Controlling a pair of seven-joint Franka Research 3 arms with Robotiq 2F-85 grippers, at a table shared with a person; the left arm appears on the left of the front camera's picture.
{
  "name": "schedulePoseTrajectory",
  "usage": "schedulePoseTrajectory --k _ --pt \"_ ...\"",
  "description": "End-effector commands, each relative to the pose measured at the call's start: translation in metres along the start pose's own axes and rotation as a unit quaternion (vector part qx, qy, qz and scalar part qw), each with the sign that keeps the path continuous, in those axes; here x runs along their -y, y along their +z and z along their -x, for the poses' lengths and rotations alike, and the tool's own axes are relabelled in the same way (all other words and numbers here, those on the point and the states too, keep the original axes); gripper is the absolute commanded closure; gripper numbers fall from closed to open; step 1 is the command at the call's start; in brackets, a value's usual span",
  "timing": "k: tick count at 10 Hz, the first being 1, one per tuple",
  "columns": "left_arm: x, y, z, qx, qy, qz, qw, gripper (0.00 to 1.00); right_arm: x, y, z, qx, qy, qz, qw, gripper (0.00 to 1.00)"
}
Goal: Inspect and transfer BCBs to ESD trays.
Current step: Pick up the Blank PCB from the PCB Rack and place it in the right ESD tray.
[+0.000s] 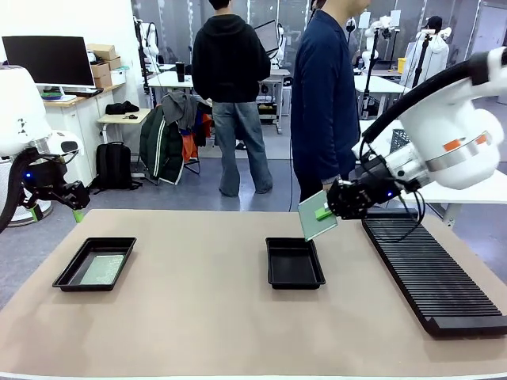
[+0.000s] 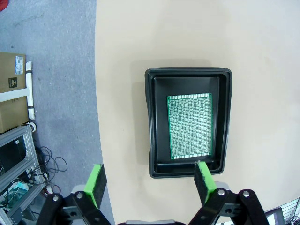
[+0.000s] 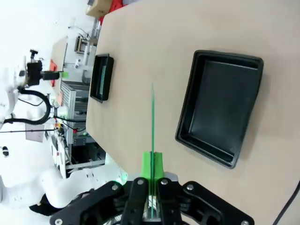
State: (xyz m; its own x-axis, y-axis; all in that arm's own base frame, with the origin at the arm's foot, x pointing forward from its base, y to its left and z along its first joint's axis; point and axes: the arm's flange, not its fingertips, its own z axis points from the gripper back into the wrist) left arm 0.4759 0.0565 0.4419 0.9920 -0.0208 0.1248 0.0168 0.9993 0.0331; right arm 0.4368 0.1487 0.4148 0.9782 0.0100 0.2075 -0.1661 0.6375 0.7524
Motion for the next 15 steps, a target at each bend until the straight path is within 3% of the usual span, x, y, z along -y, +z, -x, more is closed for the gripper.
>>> schedulePoseTrajectory --k 1,5,15 --pt "-0.001 0.0 0.001 0.0 0.001 0.0 1.0 0.0 0.02 -0.028 -0.01 0.01 -0.015 -0.019 1.0 0.97" --pt "-0.001 0.0 0.001 0.0 0.001 0.0 1.0 0.0 0.048 -0.072 -0.019 0.007 -0.022 -0.043 0.999 0.97" --pt "-0.001 0.0 0.001 0.0 0.001 0.0 1.0 0.0 0.091 -0.134 -0.021 -0.022 -0.064 -0.03 0.997 0.97"
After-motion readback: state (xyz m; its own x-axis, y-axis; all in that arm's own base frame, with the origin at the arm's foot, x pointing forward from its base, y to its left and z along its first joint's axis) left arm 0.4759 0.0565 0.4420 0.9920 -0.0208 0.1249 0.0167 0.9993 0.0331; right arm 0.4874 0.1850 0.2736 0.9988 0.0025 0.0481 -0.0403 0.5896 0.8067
